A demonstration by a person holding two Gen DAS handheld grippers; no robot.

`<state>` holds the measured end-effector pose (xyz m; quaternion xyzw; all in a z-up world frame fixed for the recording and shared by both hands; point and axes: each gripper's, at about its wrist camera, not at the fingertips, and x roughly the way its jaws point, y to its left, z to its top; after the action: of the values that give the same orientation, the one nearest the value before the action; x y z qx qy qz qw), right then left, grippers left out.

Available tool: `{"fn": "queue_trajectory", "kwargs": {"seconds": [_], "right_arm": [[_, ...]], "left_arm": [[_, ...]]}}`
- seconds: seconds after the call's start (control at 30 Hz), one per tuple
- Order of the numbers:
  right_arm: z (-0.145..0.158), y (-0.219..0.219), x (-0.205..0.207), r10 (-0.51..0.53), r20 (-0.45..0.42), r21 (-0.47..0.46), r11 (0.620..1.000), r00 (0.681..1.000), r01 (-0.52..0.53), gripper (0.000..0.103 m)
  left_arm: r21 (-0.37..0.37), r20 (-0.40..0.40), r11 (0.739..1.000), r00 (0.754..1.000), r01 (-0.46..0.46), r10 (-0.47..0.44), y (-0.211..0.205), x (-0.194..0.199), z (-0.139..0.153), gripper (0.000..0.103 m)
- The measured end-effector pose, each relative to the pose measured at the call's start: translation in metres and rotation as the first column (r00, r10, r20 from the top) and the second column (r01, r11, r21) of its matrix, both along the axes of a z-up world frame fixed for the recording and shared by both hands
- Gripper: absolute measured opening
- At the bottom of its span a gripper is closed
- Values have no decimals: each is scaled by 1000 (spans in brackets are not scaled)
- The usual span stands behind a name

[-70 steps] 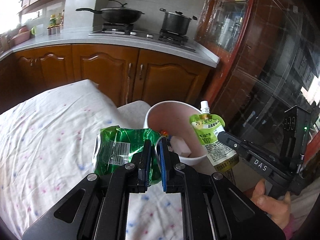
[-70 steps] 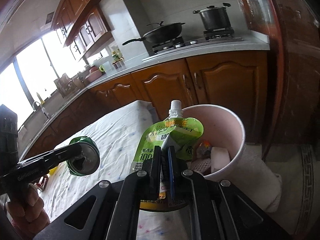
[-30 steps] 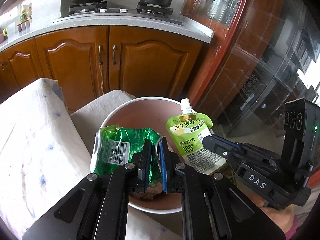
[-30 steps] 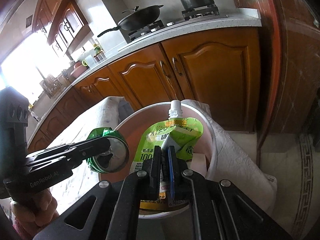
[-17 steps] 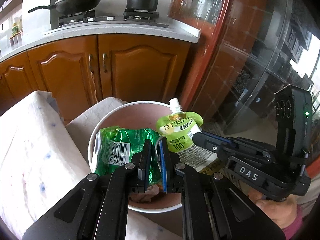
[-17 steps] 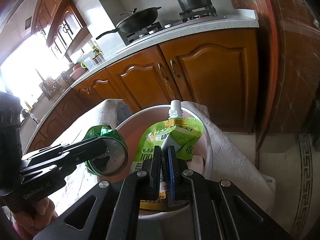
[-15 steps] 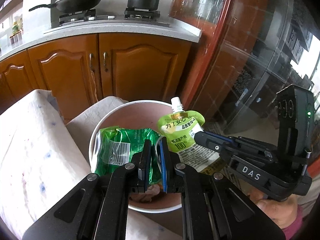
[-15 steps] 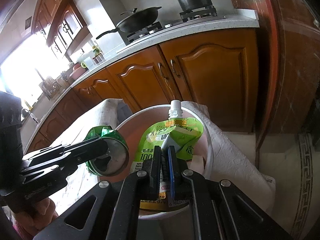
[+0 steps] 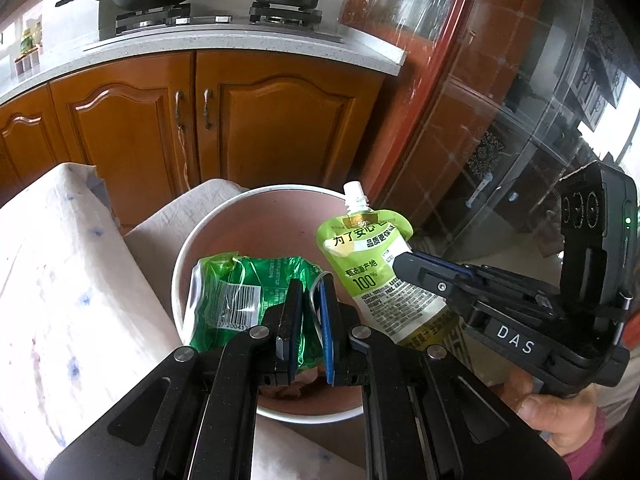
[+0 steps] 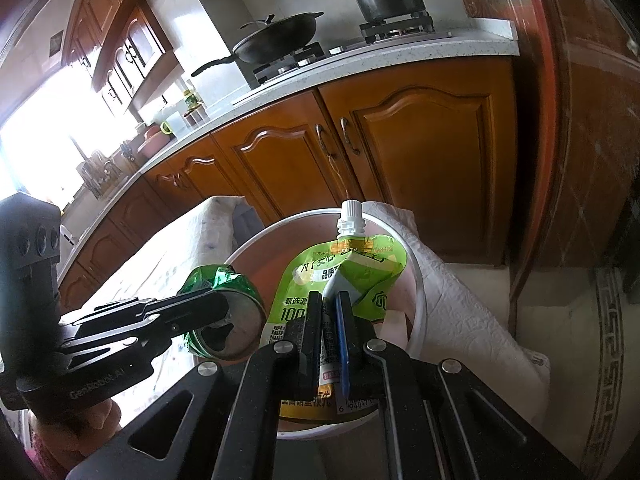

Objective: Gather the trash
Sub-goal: 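Carry the green can and juice pouch over the pink bucket, then open both tools to drop the can and pouch into the bucket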

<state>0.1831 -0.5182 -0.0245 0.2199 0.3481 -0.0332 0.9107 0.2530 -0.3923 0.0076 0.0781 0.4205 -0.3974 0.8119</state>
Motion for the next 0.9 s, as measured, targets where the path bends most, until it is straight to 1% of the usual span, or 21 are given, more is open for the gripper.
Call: {"fn": "queue_trajectory", "kwargs": {"seconds": [0.03,0.07,0.1,0.13,0.17,0.27,0.37,0.4,0.43,0.47,0.53,0.7,0.73,0.77,0.8,0.83,0.87,0.9], "right_arm": [[0,0,1,1,-2,0,1000,1000,-1,7],[0,0,1,2,-3,0,1000,1000,-2,8],[0,-1,1,4,-2,5,1000,1000,-4,11],[0,-2,0,2,0,14,1000,1000,-2,12],[0,-3,-1,-3,2,18,1000,1000,3,12],[0,-5,-3,-10,7,25,1000,1000,10,13],[1,-6,-5,-13,12,28,1000,1000,13,24],[1,-6,-5,-14,15,33,999,1000,13,30],[1,-6,-6,-15,18,35,999,1000,15,33],[2,-5,-6,-16,19,34,999,1000,16,34],[2,-4,-6,-15,22,40,999,1000,14,40],[5,-1,-9,-13,27,41,999,1000,12,42],[6,0,-10,-13,31,43,999,999,12,45],[6,2,-12,-13,33,44,999,999,12,47],[7,3,-13,-14,36,44,999,999,12,53],[8,5,-15,-13,40,43,999,999,11,61],[8,7,-16,-10,47,42,999,999,8,66],[10,9,-18,-10,54,42,999,998,8,75]], "left_arm": [[0,-1,1000,1000,-1,1,0,0,0,9],[1,-6,1000,1000,-1,1,0,0,0,15],[-1,-8,1000,1000,-4,4,2,1,1,20],[-1,-7,1000,1000,-11,11,3,1,1,35],[-5,-6,1000,1000,-24,24,6,2,2,47],[-27,-13,999,999,-38,38,14,2,6,53],[-28,-3,998,998,-59,59,20,1,7,57],[-23,-2,998,998,-67,67,23,1,7,57],[-22,-3,997,997,-71,71,24,2,6,57],[-20,-6,997,997,-77,77,26,2,5,57],[-15,-17,996,996,-93,93,31,3,2,57],[-17,-31,993,992,-119,119,44,0,0,57],[-19,-32,992,992,-123,123,46,-1,1,58],[-21,-35,991,991,-128,128,50,-2,1,62],[-24,-38,991,990,-135,134,53,-3,1,65],[-28,-39,989,989,-143,142,58,-5,2,70],[-32,-38,987,987,-155,154,63,-7,3,73],[-36,-39,986,986,-162,160,66,-9,3,73]]}}
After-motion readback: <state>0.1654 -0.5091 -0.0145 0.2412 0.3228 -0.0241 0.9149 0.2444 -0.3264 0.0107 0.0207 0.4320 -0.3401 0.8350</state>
